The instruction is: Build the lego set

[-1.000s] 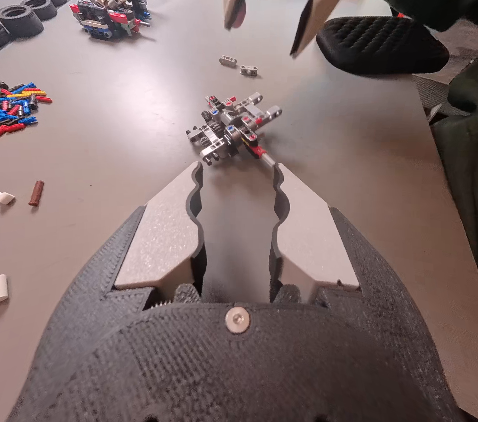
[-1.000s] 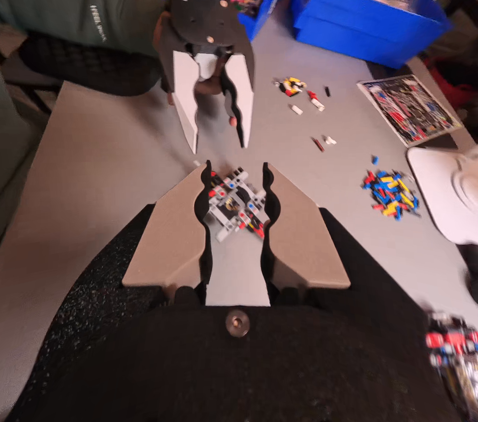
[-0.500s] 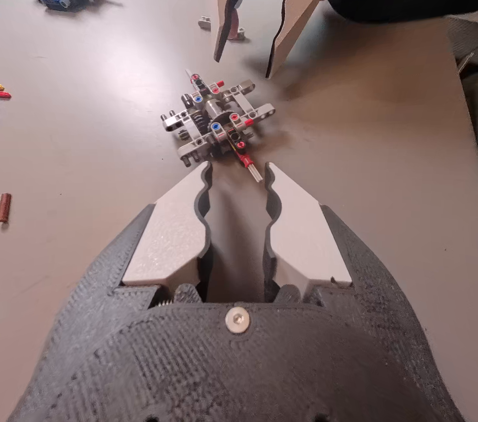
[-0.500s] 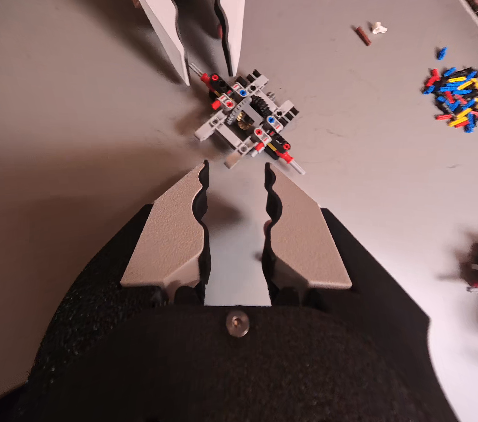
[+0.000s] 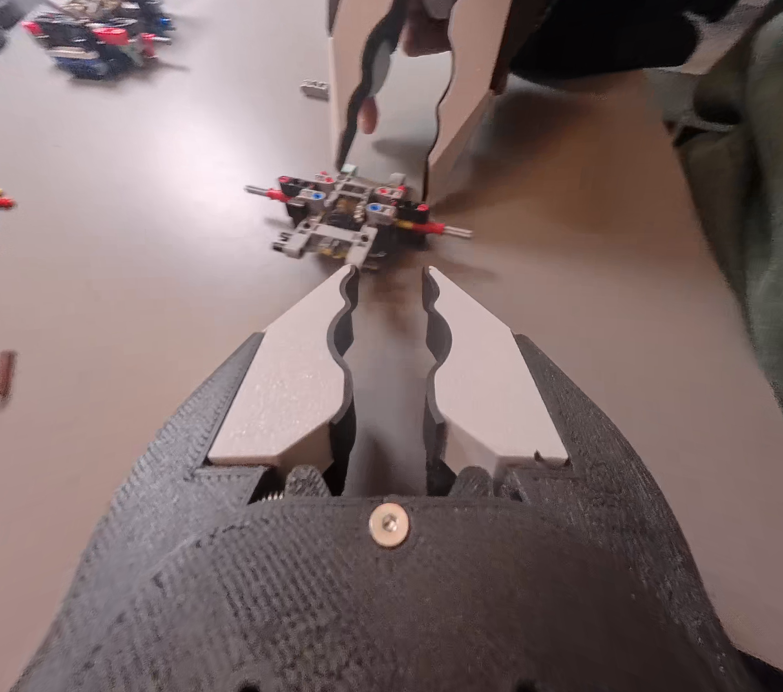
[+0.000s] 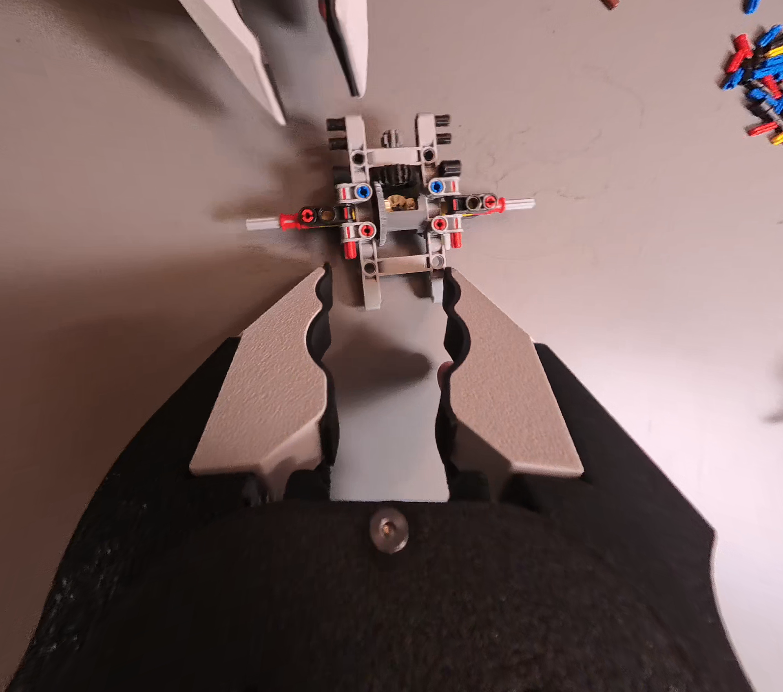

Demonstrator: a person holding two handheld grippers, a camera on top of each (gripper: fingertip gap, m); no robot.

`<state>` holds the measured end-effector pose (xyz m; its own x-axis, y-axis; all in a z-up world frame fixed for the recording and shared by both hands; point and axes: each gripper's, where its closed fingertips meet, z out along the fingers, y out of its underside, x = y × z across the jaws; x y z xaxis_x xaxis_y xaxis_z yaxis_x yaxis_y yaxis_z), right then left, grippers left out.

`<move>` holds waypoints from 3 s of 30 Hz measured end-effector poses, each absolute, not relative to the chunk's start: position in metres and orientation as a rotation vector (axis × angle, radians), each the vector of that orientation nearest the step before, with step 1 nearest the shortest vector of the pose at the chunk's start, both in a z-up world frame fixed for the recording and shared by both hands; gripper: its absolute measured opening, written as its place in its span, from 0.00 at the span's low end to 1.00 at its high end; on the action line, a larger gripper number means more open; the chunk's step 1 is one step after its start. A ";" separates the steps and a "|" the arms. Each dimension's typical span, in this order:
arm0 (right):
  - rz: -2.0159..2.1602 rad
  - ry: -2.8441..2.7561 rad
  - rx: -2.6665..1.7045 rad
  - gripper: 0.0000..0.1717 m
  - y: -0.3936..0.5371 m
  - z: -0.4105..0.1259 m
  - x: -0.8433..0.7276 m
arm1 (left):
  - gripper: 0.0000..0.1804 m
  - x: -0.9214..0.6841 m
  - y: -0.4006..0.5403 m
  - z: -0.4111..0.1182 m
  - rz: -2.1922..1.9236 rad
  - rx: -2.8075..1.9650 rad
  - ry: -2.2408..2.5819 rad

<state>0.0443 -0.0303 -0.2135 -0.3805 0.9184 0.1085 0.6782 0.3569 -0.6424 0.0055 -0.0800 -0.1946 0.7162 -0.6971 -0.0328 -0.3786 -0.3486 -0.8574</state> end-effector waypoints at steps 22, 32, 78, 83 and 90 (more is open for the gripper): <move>1.195 -2.188 -1.419 0.24 -0.031 -0.198 0.046 | 0.31 0.005 -0.069 -0.198 -0.115 -1.878 0.977; 2.140 -1.774 -1.882 0.17 -0.054 -0.153 0.044 | 0.10 0.018 -0.072 -0.165 -0.468 -1.819 0.746; 0.640 -2.141 -1.421 0.25 0.061 -0.204 0.106 | 0.23 0.003 -0.053 -0.217 -0.247 -2.079 0.878; 0.620 -2.210 -1.428 0.20 0.052 -0.218 0.100 | 0.25 -0.004 -0.054 -0.211 -0.252 -2.058 0.834; 0.635 -2.221 -1.371 0.03 0.046 -0.221 0.092 | 0.25 -0.007 -0.053 -0.198 -0.242 -1.989 0.753</move>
<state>0.0921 0.0461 -0.2213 -0.4038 0.9049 0.1348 0.6971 0.3997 -0.5952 -0.0075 -0.0532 -0.1978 0.7900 -0.5983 -0.1342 -0.4076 -0.3490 -0.8438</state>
